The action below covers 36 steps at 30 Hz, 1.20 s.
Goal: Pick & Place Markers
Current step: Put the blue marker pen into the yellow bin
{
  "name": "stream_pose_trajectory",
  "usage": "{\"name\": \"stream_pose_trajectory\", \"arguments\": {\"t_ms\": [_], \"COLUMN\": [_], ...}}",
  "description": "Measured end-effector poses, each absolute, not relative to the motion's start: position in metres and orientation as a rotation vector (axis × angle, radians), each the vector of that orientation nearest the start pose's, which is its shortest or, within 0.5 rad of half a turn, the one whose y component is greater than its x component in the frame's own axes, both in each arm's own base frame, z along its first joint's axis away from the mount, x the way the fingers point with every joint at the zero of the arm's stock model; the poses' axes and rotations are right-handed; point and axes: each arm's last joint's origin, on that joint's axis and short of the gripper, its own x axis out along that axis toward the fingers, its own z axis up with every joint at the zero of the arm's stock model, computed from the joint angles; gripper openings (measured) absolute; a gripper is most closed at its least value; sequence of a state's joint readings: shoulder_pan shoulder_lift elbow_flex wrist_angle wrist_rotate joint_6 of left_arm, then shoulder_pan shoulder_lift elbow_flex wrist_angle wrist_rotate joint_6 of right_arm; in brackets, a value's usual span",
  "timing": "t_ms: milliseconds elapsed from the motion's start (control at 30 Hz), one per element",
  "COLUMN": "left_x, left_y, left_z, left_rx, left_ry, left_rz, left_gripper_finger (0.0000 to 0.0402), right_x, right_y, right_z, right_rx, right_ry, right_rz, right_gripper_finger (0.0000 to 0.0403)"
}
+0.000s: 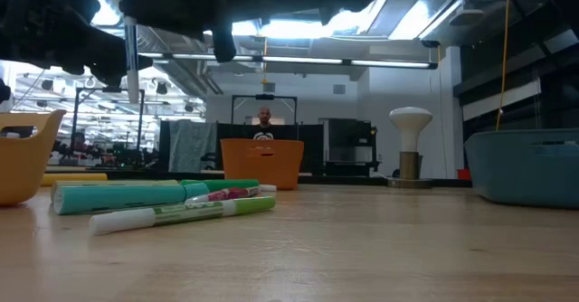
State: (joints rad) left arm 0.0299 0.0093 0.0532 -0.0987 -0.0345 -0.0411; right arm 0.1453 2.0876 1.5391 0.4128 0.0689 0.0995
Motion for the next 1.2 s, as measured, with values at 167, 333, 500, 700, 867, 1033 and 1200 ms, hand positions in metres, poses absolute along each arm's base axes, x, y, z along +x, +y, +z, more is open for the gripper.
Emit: {"name": "stream_pose_trajectory", "arguments": {"t_ms": [167,333,500,700,867,1033,1200], "left_x": [0.095,0.095,0.095,0.095,0.094,0.094,0.094], "left_y": [0.004,0.004,0.004,0.004,0.007,0.007,0.005], "left_z": [0.174,0.174,0.174,0.174,0.177,0.177,0.178], "left_rx": [-0.133,-0.187,-0.285,-0.274,-0.256,-0.287,-0.288], "left_ry": [0.022,0.021,0.018,0.015,-0.021,-0.028,-0.024], "left_rz": [0.066,0.065,0.066,0.071,0.167,0.182,0.117], "left_gripper_finger": [0.0214,0.0214,0.0214,0.0214,0.0214,0.0214,0.0214], "right_x": [0.482,0.482,0.482,0.483,0.484,0.486,0.487], "right_y": [0.069,0.069,0.066,0.054,0.040,0.027,0.014], "right_z": [0.244,0.245,0.245,0.238,0.236,0.238,0.242], "right_rx": [0.088,0.089,0.073,0.050,0.055,0.060,0.040], "right_ry": [0.129,0.123,0.122,0.194,0.204,0.164,0.129], "right_rz": [0.071,0.072,0.066,0.040,0.011,-0.014,-0.035], "right_gripper_finger": [0.0041,0.0041,0.0041,0.0041,0.0041,0.0041,0.0041]}}
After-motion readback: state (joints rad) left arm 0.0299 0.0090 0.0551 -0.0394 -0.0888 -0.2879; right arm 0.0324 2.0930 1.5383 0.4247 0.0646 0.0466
